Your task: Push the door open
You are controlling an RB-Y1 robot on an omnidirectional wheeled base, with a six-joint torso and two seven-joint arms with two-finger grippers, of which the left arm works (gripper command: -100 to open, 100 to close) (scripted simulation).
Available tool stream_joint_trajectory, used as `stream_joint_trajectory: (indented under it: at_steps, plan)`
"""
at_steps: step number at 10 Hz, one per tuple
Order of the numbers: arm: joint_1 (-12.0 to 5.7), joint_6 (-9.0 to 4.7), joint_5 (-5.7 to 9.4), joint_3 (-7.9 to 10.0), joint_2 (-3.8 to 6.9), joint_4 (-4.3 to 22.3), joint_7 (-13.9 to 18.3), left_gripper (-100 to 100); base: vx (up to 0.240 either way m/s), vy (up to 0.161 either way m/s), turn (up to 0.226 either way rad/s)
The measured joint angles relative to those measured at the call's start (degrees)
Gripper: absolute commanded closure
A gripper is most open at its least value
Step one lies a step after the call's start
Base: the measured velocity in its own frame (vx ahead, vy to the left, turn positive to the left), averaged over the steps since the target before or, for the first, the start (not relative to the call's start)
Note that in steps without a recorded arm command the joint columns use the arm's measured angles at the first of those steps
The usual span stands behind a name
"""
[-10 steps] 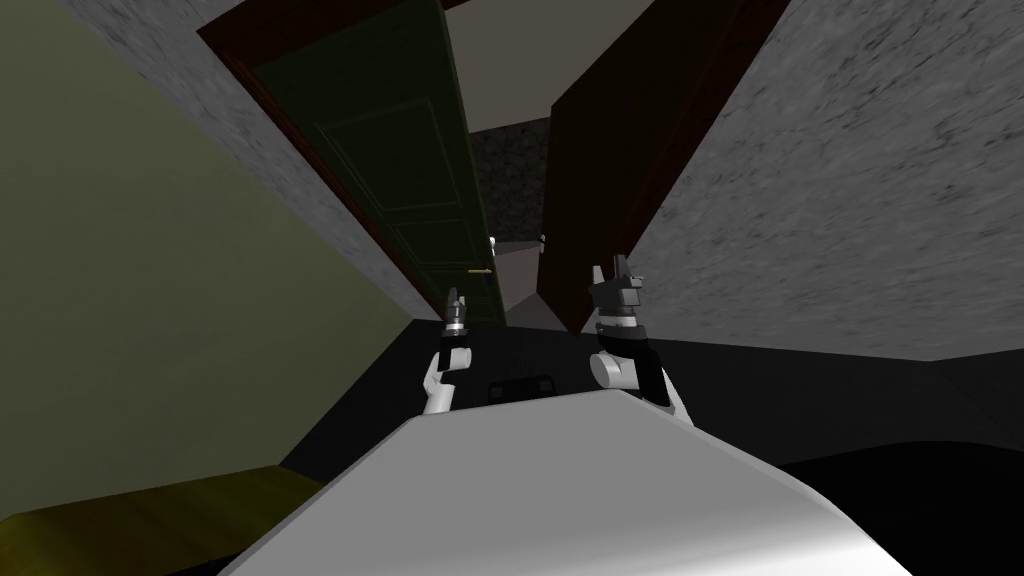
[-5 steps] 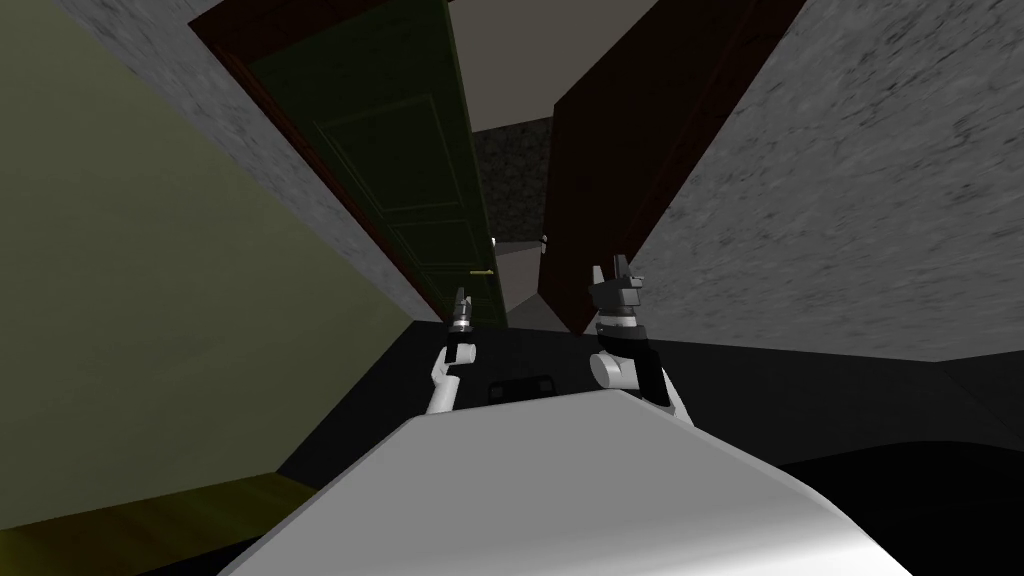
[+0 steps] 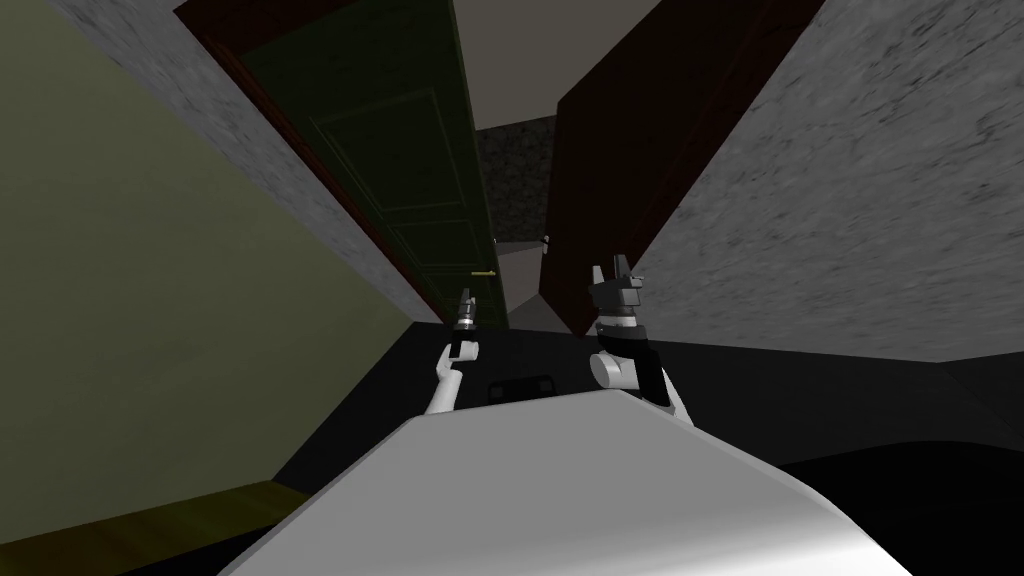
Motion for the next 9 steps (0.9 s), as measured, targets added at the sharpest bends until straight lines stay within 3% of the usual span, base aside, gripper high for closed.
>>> stream_joint_trajectory:
  at_steps: [9]
  plan:
    - [-8.78, 0.97, 0.55, -0.83, -0.09, 14.30, 1.42, -100, 0.052, 0.052, -0.009]
